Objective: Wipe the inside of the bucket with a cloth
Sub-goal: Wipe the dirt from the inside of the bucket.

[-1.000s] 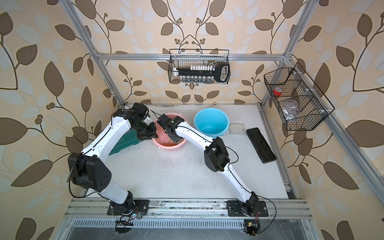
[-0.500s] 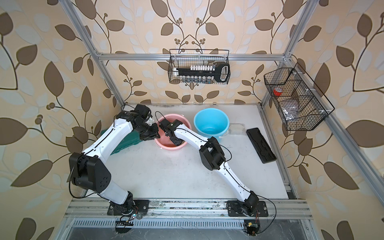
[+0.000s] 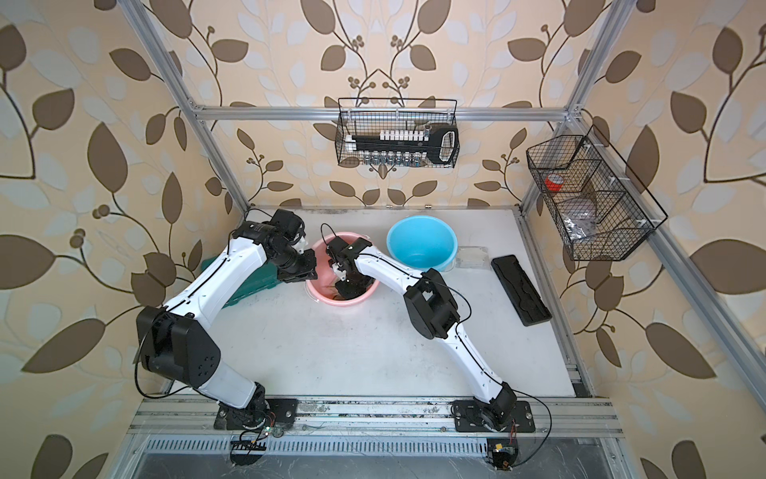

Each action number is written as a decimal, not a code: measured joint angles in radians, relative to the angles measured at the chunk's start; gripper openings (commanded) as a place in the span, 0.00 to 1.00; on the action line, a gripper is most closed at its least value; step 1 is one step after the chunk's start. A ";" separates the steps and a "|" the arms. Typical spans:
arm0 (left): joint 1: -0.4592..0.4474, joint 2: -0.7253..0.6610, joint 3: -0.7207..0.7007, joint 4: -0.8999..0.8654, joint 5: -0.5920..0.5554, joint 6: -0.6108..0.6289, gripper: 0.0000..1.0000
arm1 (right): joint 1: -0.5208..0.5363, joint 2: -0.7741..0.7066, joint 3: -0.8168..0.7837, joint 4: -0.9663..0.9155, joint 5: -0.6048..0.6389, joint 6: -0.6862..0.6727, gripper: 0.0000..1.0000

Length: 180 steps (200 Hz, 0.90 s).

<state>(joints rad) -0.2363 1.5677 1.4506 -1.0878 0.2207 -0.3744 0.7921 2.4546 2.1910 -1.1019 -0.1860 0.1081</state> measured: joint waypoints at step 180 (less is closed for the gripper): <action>-0.005 -0.002 -0.001 0.022 -0.096 0.005 0.00 | -0.037 -0.259 -0.044 0.031 -0.193 0.102 0.00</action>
<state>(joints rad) -0.2409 1.5654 1.4498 -1.0657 0.1246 -0.3698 0.7555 2.1960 2.1468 -1.0706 -0.3794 0.2100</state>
